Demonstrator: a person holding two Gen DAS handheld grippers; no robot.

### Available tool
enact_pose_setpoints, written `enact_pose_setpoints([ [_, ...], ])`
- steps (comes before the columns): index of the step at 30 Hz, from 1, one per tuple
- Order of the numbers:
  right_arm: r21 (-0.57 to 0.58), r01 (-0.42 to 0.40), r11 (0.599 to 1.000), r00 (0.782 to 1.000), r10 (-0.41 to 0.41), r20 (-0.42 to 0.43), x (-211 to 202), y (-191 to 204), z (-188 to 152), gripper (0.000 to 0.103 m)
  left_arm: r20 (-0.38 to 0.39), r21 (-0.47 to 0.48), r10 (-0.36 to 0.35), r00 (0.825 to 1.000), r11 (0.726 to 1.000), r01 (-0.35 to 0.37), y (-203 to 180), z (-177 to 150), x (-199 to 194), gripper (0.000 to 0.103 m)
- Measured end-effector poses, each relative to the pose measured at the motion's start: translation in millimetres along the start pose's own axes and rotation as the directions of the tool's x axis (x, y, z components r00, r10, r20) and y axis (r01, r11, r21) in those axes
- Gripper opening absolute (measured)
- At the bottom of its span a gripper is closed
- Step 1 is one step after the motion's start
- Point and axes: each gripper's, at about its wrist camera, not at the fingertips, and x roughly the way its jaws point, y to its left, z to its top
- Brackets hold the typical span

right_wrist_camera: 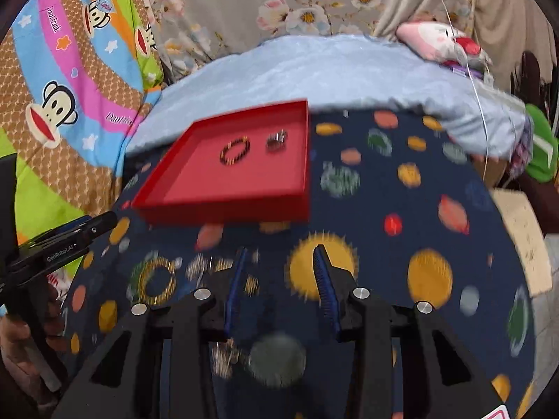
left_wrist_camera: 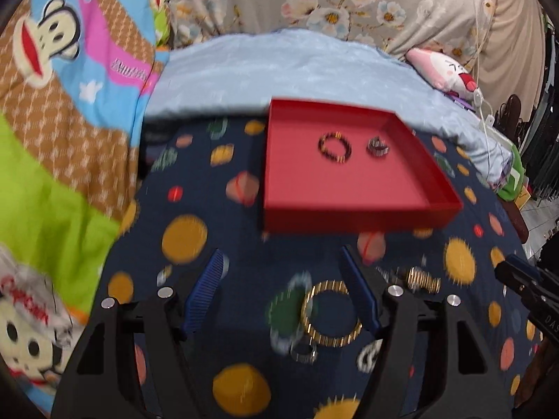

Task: Organize jewelry
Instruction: 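Move both tools back toward the remaining jewelry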

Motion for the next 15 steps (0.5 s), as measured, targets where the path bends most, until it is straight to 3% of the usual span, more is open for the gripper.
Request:
enact_pose_setpoints([
  [7, 0.079, -0.011, 0.997, 0.996, 0.018, -0.087, 0, -8, -59, 0.038, -0.079, -0.026, 0.017, 0.997, 0.999, -0.02, -2, -40, 10, 0.066],
  [9, 0.083, -0.012, 0.996, 0.995, 0.02, -0.096, -1, -6, -67, 0.038, -0.078, -0.031, 0.01, 0.997, 0.999, -0.012, -6, -42, 11, 0.067],
  [12, 0.075, -0.003, 0.997, 0.996, 0.01, -0.089, -4, -2, -72, 0.038, -0.07, -0.015, 0.006, 0.998, 1.0, -0.007, -16, -42, 15, 0.079],
  [15, 0.085, -0.02, 0.996, 0.996, 0.028, -0.085, -4, 1, -71, 0.041, -0.064, 0.003, 0.009, 0.998, 1.0, -0.009, -27, -41, 22, 0.08],
])
